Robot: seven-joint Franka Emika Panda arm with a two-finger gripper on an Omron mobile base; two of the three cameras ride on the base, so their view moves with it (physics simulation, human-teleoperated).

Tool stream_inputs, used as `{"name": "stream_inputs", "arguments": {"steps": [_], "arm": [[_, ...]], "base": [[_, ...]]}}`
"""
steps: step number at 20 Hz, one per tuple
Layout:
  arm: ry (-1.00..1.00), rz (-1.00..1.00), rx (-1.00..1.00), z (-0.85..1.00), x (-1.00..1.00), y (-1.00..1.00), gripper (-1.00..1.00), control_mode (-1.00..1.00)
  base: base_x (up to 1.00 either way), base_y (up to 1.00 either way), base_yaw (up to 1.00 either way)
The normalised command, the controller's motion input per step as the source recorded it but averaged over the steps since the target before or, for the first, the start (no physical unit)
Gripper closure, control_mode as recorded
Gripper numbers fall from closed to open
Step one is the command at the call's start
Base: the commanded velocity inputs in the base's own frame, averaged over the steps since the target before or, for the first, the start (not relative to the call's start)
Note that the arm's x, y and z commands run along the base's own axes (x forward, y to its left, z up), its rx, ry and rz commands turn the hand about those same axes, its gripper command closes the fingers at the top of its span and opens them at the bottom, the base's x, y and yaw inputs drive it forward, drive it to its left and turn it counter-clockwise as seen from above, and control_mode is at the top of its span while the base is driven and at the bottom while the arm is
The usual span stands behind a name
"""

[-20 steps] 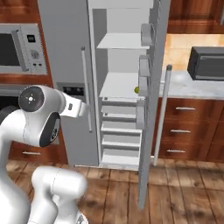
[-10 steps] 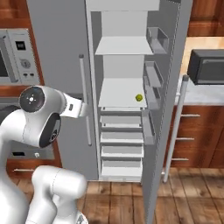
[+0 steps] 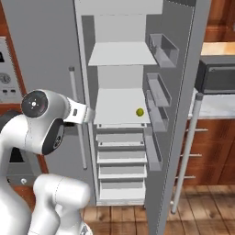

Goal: Retrieve the peach and pear from the fridge and place them into the bowl on the dining table.

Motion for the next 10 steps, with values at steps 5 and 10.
{"name": "stream_inputs", "arguments": {"steps": [5,10], "arm": [[0.00,0.00,0.00,0.00,0.00,0.00,-1.00,1.00],[0.00,0.00,0.00,0.00,0.00,0.00,-1.00,1.00]], "base": [[0.39,-0.12,-0.14],[0.01,-0.25,-0.14]]}}
